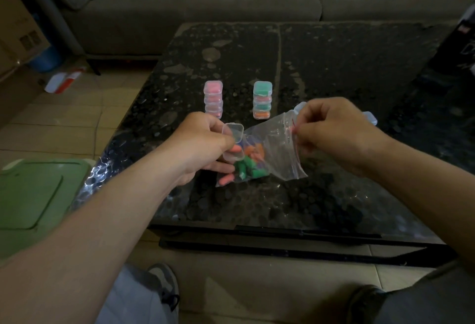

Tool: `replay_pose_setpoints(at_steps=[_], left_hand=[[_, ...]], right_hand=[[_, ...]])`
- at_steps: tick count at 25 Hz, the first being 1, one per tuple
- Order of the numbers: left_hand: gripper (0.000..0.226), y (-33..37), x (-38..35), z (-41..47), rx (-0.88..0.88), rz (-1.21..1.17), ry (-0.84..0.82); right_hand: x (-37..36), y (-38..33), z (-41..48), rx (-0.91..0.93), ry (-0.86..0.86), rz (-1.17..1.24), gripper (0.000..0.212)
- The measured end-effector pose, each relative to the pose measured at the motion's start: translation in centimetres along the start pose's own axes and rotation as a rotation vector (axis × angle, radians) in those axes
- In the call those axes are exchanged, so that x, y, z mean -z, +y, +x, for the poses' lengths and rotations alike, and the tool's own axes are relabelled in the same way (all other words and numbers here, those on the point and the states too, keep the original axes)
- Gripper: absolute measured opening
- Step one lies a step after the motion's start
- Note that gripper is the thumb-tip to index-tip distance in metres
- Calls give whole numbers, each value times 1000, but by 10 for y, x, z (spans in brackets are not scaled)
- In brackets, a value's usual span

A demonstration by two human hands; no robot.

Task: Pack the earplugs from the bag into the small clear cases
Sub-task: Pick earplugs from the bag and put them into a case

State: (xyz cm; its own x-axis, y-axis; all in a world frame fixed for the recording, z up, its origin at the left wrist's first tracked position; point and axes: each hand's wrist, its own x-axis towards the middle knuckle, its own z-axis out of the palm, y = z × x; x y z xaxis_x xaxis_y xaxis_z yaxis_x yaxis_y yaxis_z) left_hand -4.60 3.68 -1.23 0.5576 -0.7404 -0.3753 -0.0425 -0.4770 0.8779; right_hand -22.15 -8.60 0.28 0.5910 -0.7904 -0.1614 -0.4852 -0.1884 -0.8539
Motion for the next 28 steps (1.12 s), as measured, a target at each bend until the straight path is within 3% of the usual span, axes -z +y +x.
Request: replay_pose_setpoints(at_steps=[2, 4, 6, 10, 12, 19, 28], left_hand=[[16, 2, -1, -1, -48, -17, 6], [19, 4, -4, -3, -82, -34, 1], [19, 5, -7, -6, -108, -67, -30], [17, 9, -12, -14, -134, -195, -103], [15, 11, -12, -16, -129, -243, -121], [14, 12, -10, -19, -122, -304, -161], [19, 13, -3, -19, -138, -355, -161]], right_hand=[[2, 1, 1, 105, 238, -84, 13], [3, 1, -4, 314, 356, -182, 18], [1, -1, -11, 464, 284, -175, 20], [-18, 6, -16, 569, 83, -185, 4], [-25, 11, -14, 609, 43, -201, 8], [-32, 12, -12, 600, 62, -118, 14], [-28, 6, -16, 655, 153, -256, 31]])
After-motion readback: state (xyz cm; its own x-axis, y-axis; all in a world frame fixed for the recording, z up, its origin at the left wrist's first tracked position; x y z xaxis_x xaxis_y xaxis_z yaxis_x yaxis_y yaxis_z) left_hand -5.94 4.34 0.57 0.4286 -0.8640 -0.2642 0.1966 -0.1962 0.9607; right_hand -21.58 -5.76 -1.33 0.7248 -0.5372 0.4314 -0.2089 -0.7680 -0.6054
